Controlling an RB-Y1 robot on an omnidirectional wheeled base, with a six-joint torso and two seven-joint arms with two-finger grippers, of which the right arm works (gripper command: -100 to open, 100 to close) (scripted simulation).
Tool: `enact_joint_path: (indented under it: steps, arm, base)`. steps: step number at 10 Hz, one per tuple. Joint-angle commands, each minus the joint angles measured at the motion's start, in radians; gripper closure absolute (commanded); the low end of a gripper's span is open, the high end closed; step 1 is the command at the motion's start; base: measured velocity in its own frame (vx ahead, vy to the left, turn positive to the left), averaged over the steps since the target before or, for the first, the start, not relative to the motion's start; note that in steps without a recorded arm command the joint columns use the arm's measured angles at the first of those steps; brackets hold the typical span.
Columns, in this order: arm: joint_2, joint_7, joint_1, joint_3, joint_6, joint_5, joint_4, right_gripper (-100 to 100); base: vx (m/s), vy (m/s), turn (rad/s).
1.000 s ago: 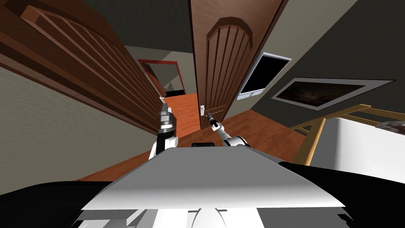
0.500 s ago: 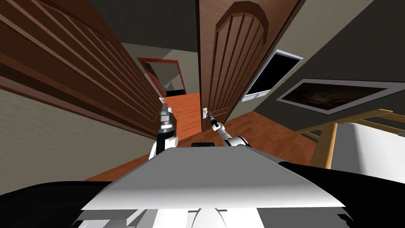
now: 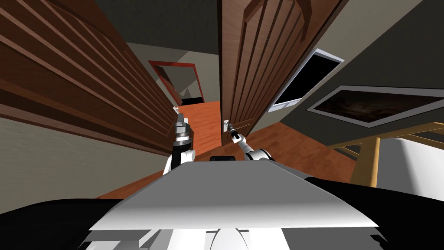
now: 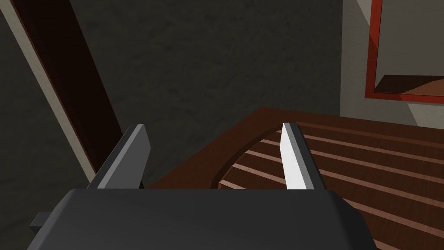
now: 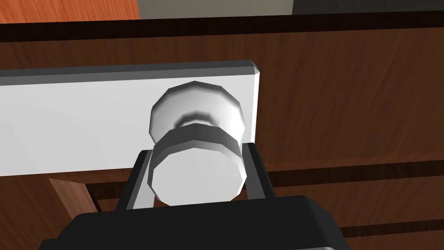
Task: Push the door open
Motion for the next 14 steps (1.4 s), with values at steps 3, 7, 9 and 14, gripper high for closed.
enact_joint_path:
  steps: [3, 7, 9, 14]
  arm:
    - [0.001, 0.000, 0.006, 0.002, 0.001, 0.001, 0.004, 100]
    - [-0.014, 0.010, 0.001, -0.020, 0.004, -0.009, 0.000, 100]
    - [-0.018, 0.014, 0.002, -0.028, 0.004, -0.012, 0.000, 100]
    - [-0.031, 0.027, 0.004, -0.053, 0.007, -0.023, 0.000, 100]
  base:
    - [-0.005, -0.001, 0.003]
    - [0.091, 0.059, -0.024]
    - [0.122, 0.092, -0.017]
    - [0.078, 0.055, -0.019]
